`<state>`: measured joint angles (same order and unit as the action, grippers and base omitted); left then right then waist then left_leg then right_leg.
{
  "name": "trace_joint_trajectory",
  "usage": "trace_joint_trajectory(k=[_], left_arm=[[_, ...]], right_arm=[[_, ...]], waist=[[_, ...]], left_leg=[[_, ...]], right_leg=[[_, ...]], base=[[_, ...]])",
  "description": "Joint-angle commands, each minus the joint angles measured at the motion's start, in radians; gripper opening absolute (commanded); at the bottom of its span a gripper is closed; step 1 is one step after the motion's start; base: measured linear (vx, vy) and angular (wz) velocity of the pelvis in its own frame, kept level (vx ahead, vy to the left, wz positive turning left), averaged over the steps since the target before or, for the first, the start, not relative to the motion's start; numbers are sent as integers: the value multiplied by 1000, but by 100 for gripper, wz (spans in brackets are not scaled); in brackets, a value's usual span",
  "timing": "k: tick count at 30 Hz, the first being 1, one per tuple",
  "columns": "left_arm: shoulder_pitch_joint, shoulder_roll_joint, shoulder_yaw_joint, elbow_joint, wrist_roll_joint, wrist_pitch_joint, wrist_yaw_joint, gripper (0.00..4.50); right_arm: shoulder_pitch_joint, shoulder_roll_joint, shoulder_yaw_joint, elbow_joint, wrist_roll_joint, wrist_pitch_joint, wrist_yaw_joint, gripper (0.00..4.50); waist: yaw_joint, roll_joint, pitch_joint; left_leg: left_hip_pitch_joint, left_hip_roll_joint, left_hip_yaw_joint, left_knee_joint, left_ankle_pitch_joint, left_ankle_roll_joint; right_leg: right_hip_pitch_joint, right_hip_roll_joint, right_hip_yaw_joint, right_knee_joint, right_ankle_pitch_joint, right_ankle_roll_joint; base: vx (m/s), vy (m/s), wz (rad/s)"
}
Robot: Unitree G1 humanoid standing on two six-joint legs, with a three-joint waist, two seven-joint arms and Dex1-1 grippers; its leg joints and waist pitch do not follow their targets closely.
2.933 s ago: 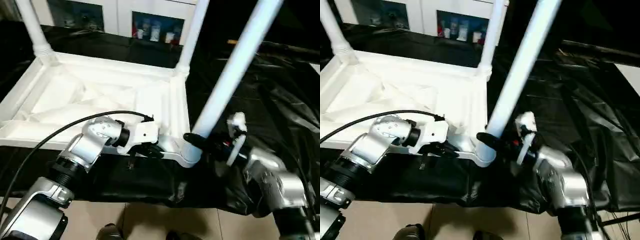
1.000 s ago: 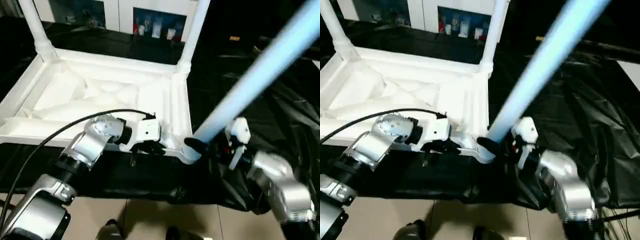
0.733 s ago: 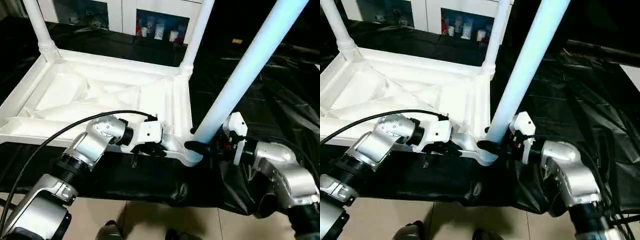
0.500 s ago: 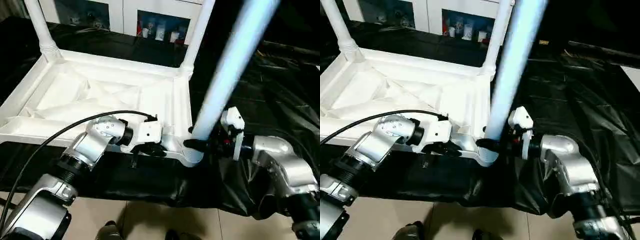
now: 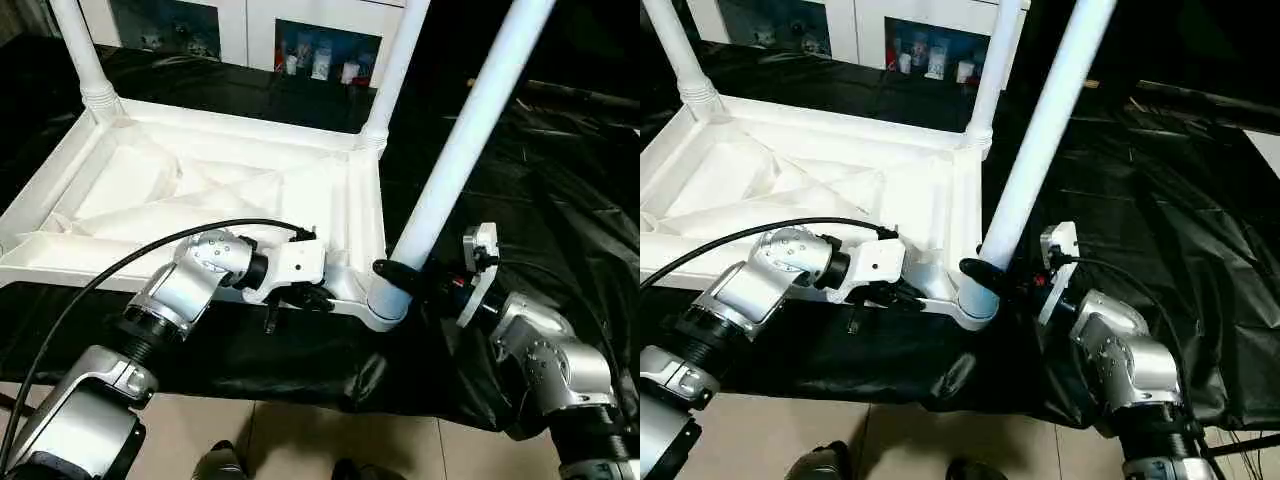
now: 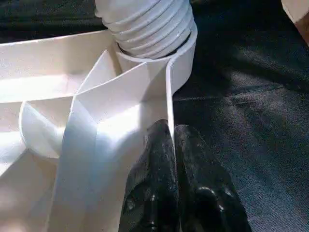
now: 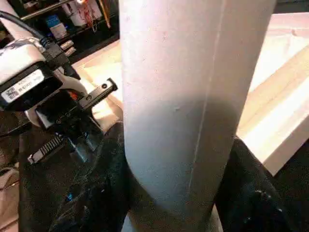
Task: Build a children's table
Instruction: Insert table leg to table base
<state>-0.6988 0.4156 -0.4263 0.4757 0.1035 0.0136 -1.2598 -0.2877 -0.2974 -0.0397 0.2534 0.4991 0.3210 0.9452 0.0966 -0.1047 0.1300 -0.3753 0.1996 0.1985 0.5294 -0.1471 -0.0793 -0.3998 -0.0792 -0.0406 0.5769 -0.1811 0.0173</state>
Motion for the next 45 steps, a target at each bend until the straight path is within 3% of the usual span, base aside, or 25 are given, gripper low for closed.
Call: trace_joint_trajectory(k=[1,2,5,6,7,12,13,17,20,21,24,25,26,27,28,31,32,34,35,38,39,40,42,45], left_arm=[[-18,7,8,25,29,-5,44,0],[-20,9,9,29,29,-8,43,0],[-26,11,10,40,30,-15,43,0],[-29,11,10,43,29,-16,43,0],[-32,11,11,47,29,-16,43,0],[-37,14,14,56,28,-20,44,0],[-39,15,15,59,28,-22,45,0],[-38,19,17,62,29,-26,49,0],[-33,22,19,59,28,-25,53,0],[-31,23,20,56,28,-22,55,0],[-25,25,23,52,27,-18,60,0],[-22,26,25,47,27,-16,64,0],[-19,27,26,44,27,-14,68,0],[-16,29,27,39,27,-11,69,0],[-13,30,28,34,26,-9,70,0],[-4,38,29,23,22,-3,69,0],[-1,41,29,21,21,-4,68,0],[2,43,27,21,23,-6,68,0],[3,43,26,19,23,-4,68,0],[4,41,25,16,24,-2,69,0],[6,41,24,13,24,0,69,0],[7,41,24,12,24,0,69,0],[12,40,21,1,22,6,70,0],[11,41,19,2,20,5,70,0]], right_arm=[[77,11,-14,49,-54,-19,-71,186],[95,22,-21,42,-61,-42,-91,186],[137,43,-29,15,-72,-79,-129,186],[154,55,-34,4,-75,-96,-147,186],[169,68,-41,-2,-75,-112,-165,186],[207,108,-58,-9,-69,-149,-209,186],[219,127,-63,-15,-70,-166,-229,186],[253,163,-44,-39,-96,-221,-271,186],[281,163,8,-55,-165,-284,-294,186],[290,164,21,-66,-180,-300,-298,186],[306,168,41,-93,-195,-316,-304,186],[311,166,51,-103,-208,-323,-306,186],[315,161,62,-109,-219,-331,-305,186],[318,160,68,-114,-220,-329,-301,186],[321,158,73,-119,-220,-326,-297,186],[315,144,93,-119,-220,-314,-277,186],[302,135,100,-113,-215,-301,-263,186],[270,110,117,-102,-202,-265,-227,186],[261,99,125,-101,-198,-251,-214,186],[245,75,141,-102,-187,-216,-175,186],[240,62,148,-103,-180,-192,-151,186],[239,60,150,-103,-180,-190,-148,186],[224,1,191,-98,-173,-127,-51,186],[218,-16,201,-90,-166,-113,-25,186]], waist=[[-1,27,-52],[1,36,-53],[3,38,-53],[5,47,-52],[3,44,-51],[4,53,-51],[5,59,-51],[4,57,-53],[4,57,-49],[1,47,-48],[2,48,-47],[1,34,-47],[3,41,-48],[3,42,-49],[3,32,-48],[2,34,-51],[-1,23,-52],[-3,25,-53],[-6,16,-53],[-6,17,-54],[-7,0,-56],[-5,7,-59],[-6,1,-60],[-6,-4,-65]], left_leg=[[25,44,-23,-66,-369,-19],[26,45,-24,-68,-379,-23],[23,43,-26,-69,-391,-24],[23,42,-26,-70,-391,-20],[23,42,-26,-70,-398,-18],[23,43,-28,-71,-402,-13],[23,43,-29,-72,-407,-16],[21,43,-31,-75,-427,-23],[22,42,-32,-76,-446,-24],[20,42,-32,-76,-448,-23],[23,43,-35,-76,-448,-16],[20,43,-35,-75,-436,-9],[21,44,-33,-75,-423,-6],[20,45,-33,-75,-418,-6],[17,44,-33,-75,-401,0],[16,44,-29,-74,-384,2],[15,43,-27,-73,-378,5],[16,42,-26,-71,-367,9],[15,41,-25,-70,-365,10],[17,42,-24,-68,-352,9],[16,41,-24,-66,-344,12],[18,42,-24,-66,-337,13],[16,42,-24,-65,-322,14],[17,42,-21,-61,-310,17]], right_leg=[[11,-72,41,-79,-386,-187],[11,-72,41,-82,-381,-186],[15,-72,39,-80,-388,-183],[15,-72,40,-80,-396,-184],[13,-73,41,-83,-414,-181],[11,-76,42,-88,-458,-173],[11,-76,41,-88,-453,-174],[12,-75,40,-87,-455,-168],[7,-78,42,-92,-500,-153],[8,-78,41,-94,-519,-147],[4,-82,44,-100,-577,-127],[5,-83,43,-98,-581,-123],[4,-83,45,-97,-564,-125],[4,-82,45,-95,-549,-127],[6,-80,44,-90,-532,-128],[8,-76,43,-87,-481,-136],[9,-74,43,-86,-474,-136],[10,-74,43,-83,-463,-137],[10,-73,42,-84,-466,-136],[11,-74,42,-82,-453,-137],[13,-73,41,-81,-455,-134],[12,-74,42,-81,-446,-134],[18,-69,39,-75,-406,-140],[17,-69,40,-71,-364,-149]], base=[[0,0,0],[0,0,0],[0,0,0],[0,0,0],[0,0,0],[0,0,0],[0,0,0],[0,0,0],[0,0,0],[0,0,0],[0,0,0],[0,0,0],[0,0,0],[0,0,0],[0,0,0],[0,0,0],[0,0,0],[0,0,0],[0,0,0],[0,0,0],[0,0,0],[0,0,0],[0,0,0],[0,0,0]])
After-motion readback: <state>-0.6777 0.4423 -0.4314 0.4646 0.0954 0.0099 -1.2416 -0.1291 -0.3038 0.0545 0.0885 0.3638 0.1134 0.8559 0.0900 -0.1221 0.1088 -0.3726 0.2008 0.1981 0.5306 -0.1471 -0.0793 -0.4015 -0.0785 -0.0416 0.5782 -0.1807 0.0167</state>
